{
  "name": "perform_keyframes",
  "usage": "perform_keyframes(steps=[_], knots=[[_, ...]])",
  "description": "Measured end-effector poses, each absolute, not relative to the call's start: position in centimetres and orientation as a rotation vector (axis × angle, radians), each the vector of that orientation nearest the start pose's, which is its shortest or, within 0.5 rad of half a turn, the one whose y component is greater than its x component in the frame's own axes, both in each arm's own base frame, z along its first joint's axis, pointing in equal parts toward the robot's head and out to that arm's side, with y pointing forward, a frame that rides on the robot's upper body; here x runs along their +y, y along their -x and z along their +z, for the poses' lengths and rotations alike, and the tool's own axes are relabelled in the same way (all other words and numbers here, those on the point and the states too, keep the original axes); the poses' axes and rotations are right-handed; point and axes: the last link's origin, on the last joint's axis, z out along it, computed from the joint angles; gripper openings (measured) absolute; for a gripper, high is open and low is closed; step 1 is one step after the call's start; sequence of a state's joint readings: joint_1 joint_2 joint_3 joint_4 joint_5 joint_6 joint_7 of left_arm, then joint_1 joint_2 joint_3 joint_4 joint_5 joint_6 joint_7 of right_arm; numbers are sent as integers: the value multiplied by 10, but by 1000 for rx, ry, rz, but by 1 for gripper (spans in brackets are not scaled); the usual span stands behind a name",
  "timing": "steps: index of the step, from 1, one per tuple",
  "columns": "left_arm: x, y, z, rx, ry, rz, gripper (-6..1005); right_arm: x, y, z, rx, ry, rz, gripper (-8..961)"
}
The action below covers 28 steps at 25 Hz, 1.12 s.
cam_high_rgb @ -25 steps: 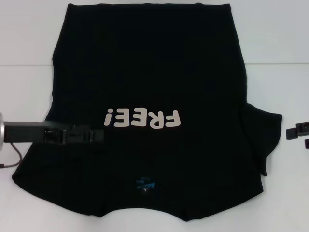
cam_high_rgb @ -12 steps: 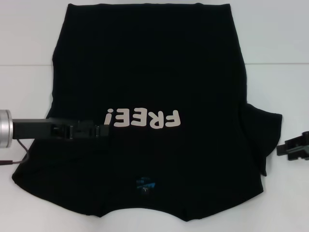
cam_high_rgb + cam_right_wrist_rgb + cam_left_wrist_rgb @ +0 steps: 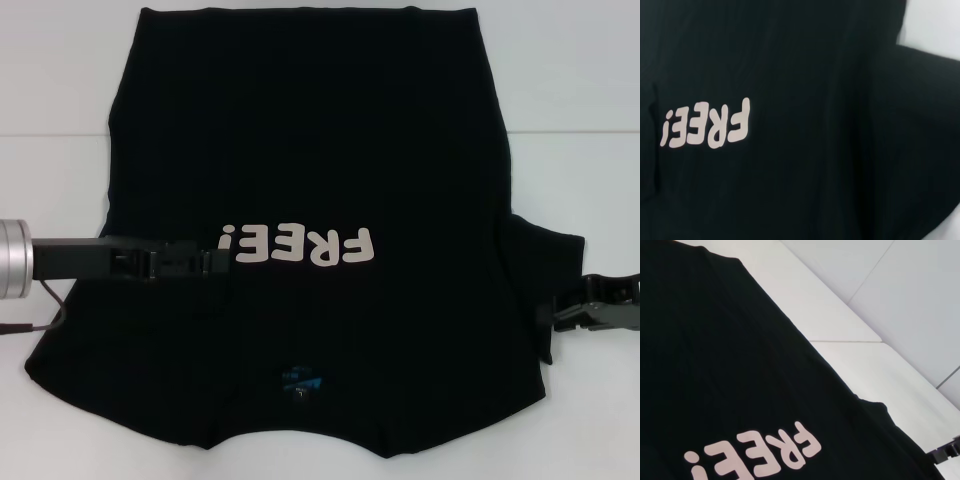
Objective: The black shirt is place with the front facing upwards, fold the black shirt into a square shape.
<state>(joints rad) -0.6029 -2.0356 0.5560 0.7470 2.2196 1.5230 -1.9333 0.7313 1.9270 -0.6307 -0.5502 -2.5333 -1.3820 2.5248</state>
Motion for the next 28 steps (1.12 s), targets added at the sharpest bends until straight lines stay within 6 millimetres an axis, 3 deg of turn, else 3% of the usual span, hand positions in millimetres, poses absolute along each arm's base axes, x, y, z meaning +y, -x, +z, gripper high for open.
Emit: perform_keyframes(steps=[13, 18, 19, 28], knots=[[364, 269, 37, -1240, 2509, -563, 755, 382, -300, 27, 1900, 2105, 58, 208], [365, 269, 38, -1236, 2508, -565, 755, 383, -300, 25, 1893, 2105, 47, 19], [365, 269, 38, -1236, 2508, -565, 755, 383, -300, 26, 1891, 2104, 48, 17], [363, 268, 41, -1246, 2485, -636, 754, 392, -318, 69, 1854, 1976, 126, 0]])
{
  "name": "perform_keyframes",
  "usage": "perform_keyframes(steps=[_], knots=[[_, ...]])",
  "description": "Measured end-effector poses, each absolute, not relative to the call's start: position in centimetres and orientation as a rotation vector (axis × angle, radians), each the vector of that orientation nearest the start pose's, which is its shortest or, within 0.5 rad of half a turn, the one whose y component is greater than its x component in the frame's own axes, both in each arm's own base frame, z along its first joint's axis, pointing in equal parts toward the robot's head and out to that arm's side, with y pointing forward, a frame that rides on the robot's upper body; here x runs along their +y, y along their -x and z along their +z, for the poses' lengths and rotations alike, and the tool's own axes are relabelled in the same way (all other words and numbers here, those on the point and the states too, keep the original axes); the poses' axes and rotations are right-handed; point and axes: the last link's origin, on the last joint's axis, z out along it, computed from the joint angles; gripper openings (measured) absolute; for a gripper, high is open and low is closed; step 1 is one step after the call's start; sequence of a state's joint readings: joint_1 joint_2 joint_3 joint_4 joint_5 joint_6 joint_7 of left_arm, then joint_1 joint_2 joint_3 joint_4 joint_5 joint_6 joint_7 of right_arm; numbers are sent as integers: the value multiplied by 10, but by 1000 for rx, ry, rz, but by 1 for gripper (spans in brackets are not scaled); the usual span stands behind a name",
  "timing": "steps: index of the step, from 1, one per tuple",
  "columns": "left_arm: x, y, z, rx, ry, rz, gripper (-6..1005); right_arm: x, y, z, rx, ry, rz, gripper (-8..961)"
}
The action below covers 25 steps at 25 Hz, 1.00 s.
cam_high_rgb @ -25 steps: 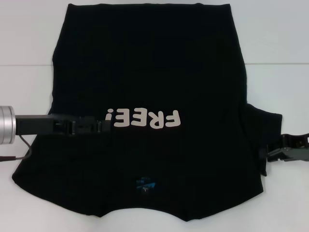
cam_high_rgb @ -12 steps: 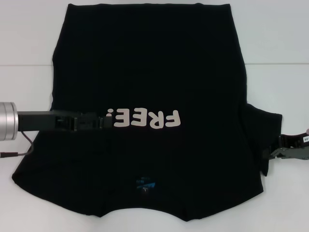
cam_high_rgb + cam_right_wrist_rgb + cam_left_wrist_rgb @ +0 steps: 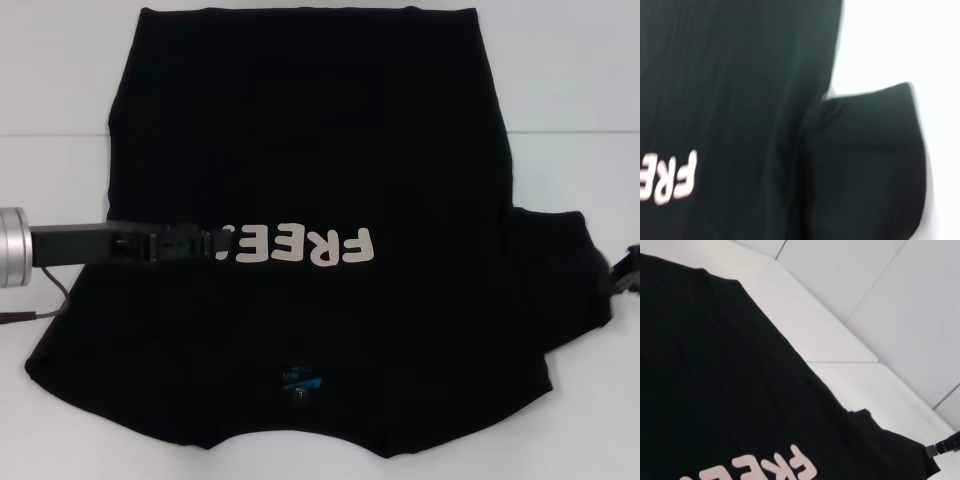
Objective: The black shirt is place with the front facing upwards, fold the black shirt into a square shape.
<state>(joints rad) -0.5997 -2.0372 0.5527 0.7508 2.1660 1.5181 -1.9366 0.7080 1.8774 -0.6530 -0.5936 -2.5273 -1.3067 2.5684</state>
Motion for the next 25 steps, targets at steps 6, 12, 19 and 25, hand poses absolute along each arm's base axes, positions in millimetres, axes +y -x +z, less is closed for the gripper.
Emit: perform_keyframes(steps=[6, 12, 19, 25], knots=[[363, 265, 45, -1307, 2443, -717, 752, 400, -323, 90, 1812, 1925, 149, -1], [363, 263, 50, -1320, 2427, -776, 743, 404, -321, 101, 1810, 1907, 197, 4], [361, 263, 54, -1328, 2403, -833, 731, 404, -292, 108, 1805, 2031, 297, 16], [362, 260, 57, -1322, 2392, -880, 721, 424, -246, 88, 1677, 2214, 188, 27]])
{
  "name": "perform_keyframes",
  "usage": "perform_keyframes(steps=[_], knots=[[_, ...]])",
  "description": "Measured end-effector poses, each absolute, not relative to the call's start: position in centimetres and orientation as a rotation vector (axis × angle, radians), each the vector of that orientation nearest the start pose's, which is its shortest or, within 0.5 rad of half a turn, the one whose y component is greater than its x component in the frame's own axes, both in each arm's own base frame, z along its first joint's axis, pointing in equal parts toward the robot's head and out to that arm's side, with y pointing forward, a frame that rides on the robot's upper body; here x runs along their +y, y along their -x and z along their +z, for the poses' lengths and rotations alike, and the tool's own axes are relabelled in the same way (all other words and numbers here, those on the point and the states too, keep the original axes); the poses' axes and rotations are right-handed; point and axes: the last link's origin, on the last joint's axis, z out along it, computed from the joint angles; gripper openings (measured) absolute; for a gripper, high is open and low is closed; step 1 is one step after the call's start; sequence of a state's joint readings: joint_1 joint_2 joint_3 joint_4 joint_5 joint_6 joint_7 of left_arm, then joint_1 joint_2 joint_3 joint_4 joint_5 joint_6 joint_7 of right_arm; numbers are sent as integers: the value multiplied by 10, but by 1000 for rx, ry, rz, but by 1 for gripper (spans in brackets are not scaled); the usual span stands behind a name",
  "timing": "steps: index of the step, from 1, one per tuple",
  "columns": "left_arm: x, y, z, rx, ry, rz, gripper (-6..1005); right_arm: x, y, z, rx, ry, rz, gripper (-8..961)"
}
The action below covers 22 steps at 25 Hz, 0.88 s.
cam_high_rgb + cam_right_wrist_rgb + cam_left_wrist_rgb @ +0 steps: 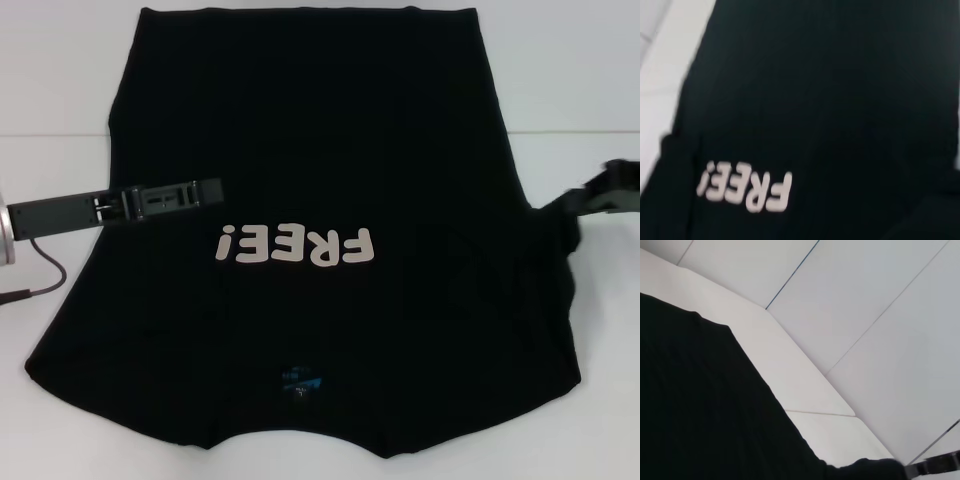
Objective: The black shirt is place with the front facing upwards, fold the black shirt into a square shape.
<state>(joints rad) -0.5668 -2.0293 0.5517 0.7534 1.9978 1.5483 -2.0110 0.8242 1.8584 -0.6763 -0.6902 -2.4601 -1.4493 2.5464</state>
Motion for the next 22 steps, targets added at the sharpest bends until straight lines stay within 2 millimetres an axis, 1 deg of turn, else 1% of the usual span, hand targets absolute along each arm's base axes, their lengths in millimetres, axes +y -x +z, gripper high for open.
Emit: perform_keyframes(steps=[5, 9, 12, 15, 20, 22], knots=[[360, 262, 57, -1332, 2385, -887, 712, 440, -210, 48, 1468, 2332, -79, 36], [357, 265, 59, -1336, 2367, -917, 705, 444, -191, 28, 1332, 2396, -192, 43], [355, 267, 62, -1339, 2349, -940, 700, 443, -184, 19, 1219, 2452, -241, 49], [354, 269, 65, -1340, 2331, -956, 695, 443, -181, 14, 1130, 2492, -245, 54], [354, 270, 66, -1337, 2321, -965, 687, 445, -183, 17, 1101, 2503, -188, 63], [354, 270, 67, -1336, 2319, -969, 683, 445, -186, 20, 1104, 2502, -170, 107]])
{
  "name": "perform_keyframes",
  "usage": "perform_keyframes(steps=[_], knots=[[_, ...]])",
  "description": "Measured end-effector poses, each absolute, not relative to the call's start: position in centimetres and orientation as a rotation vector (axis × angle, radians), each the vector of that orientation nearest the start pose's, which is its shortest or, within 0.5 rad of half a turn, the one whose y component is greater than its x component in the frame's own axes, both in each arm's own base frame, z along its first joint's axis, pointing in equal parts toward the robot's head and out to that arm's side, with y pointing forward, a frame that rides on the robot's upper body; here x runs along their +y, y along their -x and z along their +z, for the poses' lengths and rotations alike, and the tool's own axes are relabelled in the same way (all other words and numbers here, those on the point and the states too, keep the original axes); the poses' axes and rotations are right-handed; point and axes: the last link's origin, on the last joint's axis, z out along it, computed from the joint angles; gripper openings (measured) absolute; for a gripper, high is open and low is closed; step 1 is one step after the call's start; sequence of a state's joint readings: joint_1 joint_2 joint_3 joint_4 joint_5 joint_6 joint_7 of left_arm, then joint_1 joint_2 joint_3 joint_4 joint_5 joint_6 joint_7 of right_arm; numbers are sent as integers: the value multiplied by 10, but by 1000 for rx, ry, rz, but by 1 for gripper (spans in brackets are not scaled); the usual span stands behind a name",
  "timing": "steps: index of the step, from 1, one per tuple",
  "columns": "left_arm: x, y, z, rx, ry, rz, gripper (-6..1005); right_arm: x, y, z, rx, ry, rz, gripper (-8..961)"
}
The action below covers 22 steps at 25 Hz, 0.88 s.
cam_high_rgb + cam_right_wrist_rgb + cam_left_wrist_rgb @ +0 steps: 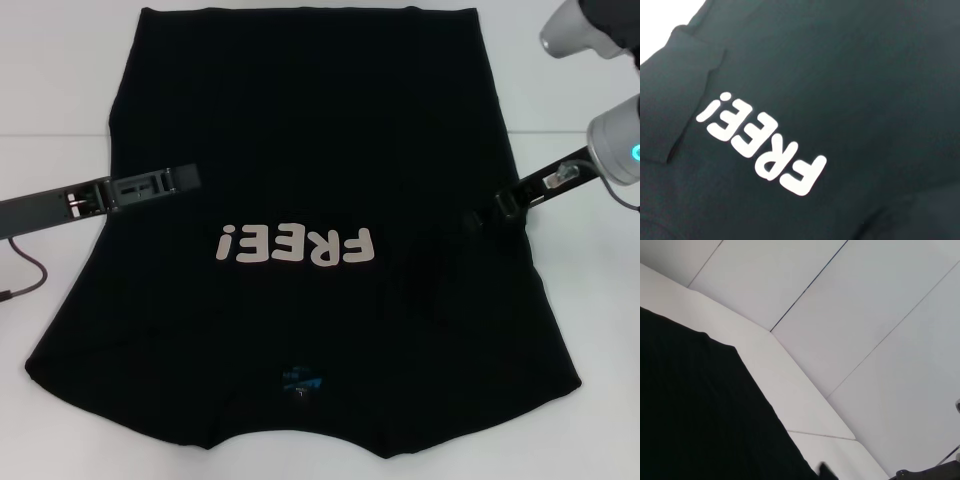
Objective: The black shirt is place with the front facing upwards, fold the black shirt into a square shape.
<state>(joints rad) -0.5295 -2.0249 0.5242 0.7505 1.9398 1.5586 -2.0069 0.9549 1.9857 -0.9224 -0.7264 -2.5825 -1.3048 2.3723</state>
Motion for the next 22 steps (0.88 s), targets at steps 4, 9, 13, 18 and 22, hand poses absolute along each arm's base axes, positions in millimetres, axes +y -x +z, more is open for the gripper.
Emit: perform_keyframes(steps=[4, 9, 13, 18, 22], knots=[[355, 269, 69, -1343, 2313, -979, 677, 444, -194, 30, 1179, 2467, -108, 196], [344, 281, 82, -1562, 2286, -922, 668, 435, -215, 64, 1449, 2389, 174, 306], [323, 300, 96, -1832, 2228, -759, 661, 426, -224, 86, 1595, 2350, 331, 607], [306, 325, 102, -2007, 2076, -632, 653, 421, -233, 95, 1651, 2311, 407, 707], [298, 336, 105, -2019, 2010, -639, 646, 419, -236, 94, 1656, 2303, 418, 707]])
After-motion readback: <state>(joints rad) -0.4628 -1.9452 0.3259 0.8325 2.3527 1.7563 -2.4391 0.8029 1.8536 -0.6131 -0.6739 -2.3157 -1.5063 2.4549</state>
